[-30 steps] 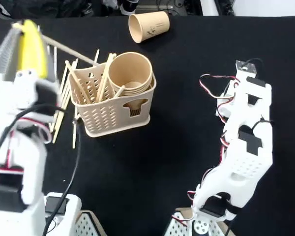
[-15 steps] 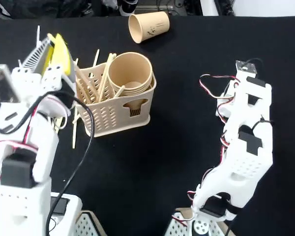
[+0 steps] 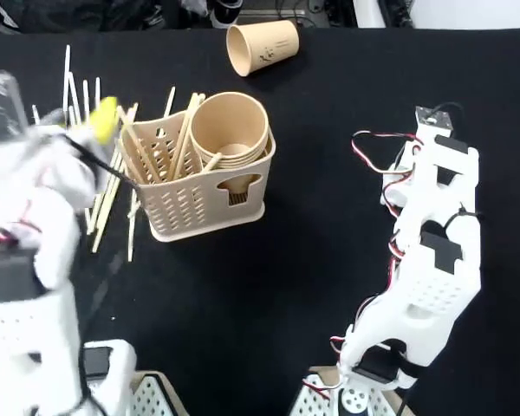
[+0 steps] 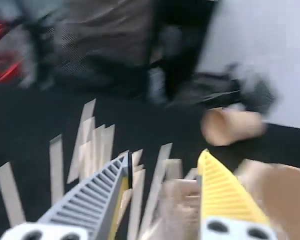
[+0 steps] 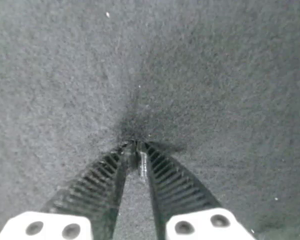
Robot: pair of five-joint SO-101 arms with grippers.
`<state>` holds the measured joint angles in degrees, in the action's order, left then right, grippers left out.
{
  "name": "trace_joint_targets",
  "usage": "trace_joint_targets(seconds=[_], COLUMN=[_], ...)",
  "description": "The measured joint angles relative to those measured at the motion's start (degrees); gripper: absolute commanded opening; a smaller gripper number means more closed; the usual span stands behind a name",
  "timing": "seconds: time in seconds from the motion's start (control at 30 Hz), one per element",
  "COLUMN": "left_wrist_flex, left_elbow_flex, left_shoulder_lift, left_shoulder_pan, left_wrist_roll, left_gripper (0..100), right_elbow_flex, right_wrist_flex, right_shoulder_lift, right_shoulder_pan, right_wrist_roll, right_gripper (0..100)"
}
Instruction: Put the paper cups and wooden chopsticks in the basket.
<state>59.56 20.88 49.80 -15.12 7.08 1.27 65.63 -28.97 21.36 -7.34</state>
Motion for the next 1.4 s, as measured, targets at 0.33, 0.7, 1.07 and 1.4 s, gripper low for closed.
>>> trace_joint_targets(seconds=[0.33, 0.7, 1.07, 1.4], left_wrist_flex=[11.0, 7.8, 24.0, 40.8], left_elbow_flex=[-18.0, -43.3, -79.8, -106.4], left_shoulder_lift=[-37.7, -84.3, -111.7, -114.9], left_shoulder_pan=[-20.7, -24.7, -24.3, -25.1], left_wrist_roll=[-3.1, -7.6, -2.3, -1.5], left_gripper=[24, 23, 3, 3], right_elbow_flex=[0.0, 0.0, 0.0, 0.0], right_wrist_flex=[0.0, 0.0, 0.0, 0.0], right_shoulder_lift=[0.0, 0.0, 0.0, 0.0], right_shoulder_pan=[0.0, 0.0, 0.0, 0.0], right_wrist_roll=[0.0, 0.0, 0.0, 0.0], right_gripper=[1.2, 1.2, 1.2, 1.2])
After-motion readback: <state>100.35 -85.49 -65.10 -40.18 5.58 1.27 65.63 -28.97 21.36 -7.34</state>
